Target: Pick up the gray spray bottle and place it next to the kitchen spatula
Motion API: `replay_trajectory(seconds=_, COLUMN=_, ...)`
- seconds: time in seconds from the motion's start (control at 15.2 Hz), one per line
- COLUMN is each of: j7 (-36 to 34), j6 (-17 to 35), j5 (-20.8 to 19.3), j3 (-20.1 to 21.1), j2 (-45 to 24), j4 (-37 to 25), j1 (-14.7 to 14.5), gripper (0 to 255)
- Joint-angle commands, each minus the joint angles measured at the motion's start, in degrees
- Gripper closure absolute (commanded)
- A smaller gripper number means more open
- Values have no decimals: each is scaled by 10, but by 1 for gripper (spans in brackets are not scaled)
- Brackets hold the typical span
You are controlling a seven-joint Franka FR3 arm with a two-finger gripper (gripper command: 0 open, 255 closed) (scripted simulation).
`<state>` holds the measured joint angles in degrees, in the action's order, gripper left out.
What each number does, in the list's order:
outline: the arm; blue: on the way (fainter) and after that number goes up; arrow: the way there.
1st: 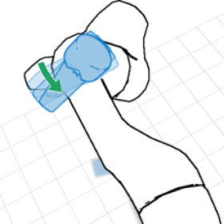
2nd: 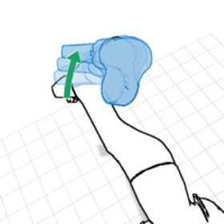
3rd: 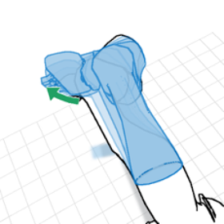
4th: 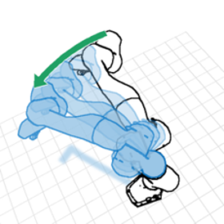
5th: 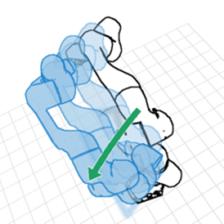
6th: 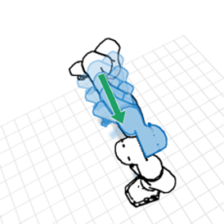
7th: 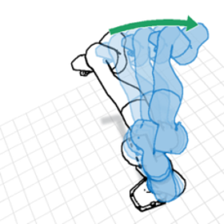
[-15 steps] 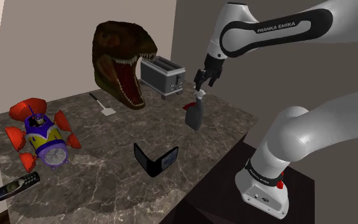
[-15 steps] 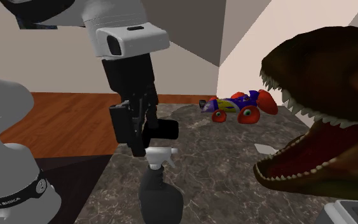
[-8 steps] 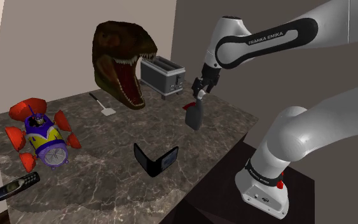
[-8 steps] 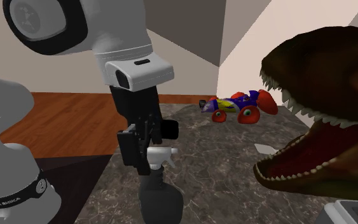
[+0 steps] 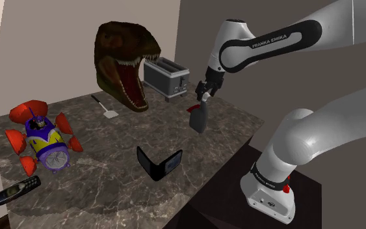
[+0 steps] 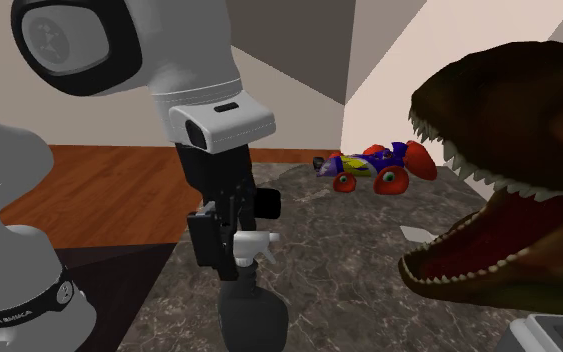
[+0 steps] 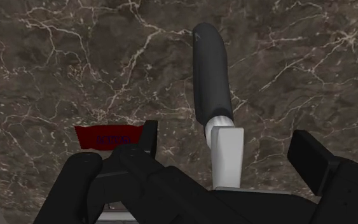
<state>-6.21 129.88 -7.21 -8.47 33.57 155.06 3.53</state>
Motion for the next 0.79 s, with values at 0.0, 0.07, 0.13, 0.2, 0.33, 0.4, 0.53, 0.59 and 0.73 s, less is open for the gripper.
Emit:
replay_trajectory(seconds=0.0, j7=0, j6=0, j5=0, j3=0, j2=0, j4=0, j1=0, gripper=255)
replay_trajectory(seconds=0.07, j7=0, j6=0, j5=0, j3=0, j2=0, j4=0, j1=0, gripper=255)
replay_trajectory(seconds=0.13, j7=0, j6=0, j5=0, j3=0, j2=0, j4=0, j1=0, gripper=255)
replay_trajectory(seconds=0.2, j7=0, j6=0, j5=0, j3=0, j2=0, j4=0, j1=0, gripper=255)
replay_trajectory(seconds=0.33, j7=0, j6=0, j5=0, j3=0, j2=0, j4=0, j1=0, gripper=255)
replay_trajectory(seconds=0.4, j7=0, j6=0, j5=0, j3=0, j2=0, j4=0, j1=0, gripper=255)
replay_trajectory(seconds=0.53, j7=0, j6=0, j5=0, j3=0, j2=0, j4=0, j1=0, gripper=255)
replay_trajectory(seconds=0.59, j7=0, j6=0, j5=0, j3=0, j2=0, j4=0, j1=0, gripper=255)
replay_trajectory(seconds=0.73, j7=0, j6=-18, j5=1, j3=1, j2=8, j4=-11, j1=0, gripper=255)
